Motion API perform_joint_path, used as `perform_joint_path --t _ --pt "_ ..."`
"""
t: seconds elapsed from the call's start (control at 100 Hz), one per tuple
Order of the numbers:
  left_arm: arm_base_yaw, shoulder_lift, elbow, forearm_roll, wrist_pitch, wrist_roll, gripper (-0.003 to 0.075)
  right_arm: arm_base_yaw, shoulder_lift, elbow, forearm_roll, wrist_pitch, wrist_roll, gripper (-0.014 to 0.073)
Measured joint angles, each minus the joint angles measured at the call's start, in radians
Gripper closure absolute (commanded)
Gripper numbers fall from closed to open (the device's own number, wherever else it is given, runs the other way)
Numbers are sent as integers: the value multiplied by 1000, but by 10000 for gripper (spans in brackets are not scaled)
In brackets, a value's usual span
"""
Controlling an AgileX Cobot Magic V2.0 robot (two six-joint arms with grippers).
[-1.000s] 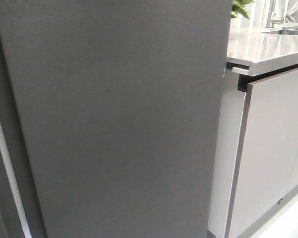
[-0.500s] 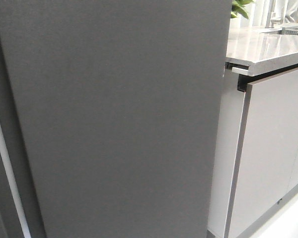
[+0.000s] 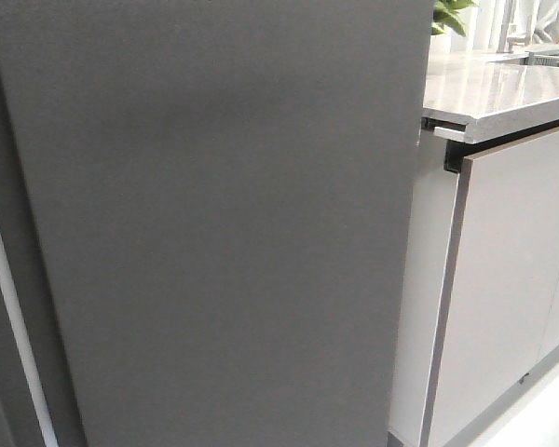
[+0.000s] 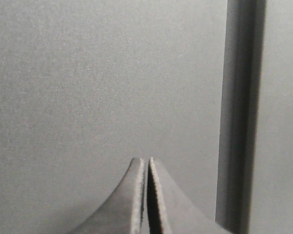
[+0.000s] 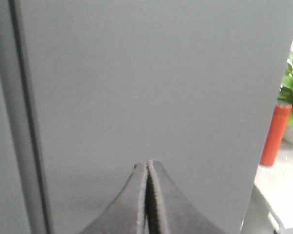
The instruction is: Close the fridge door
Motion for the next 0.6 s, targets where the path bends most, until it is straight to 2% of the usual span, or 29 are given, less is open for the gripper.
perform_joint_path --t 0.31,0.6 --pt "0 0 0 0 0 0 740 0 -137 161 -2 17 36 638" --pt "0 0 0 0 0 0 740 0 -145 184 -2 58 38 638"
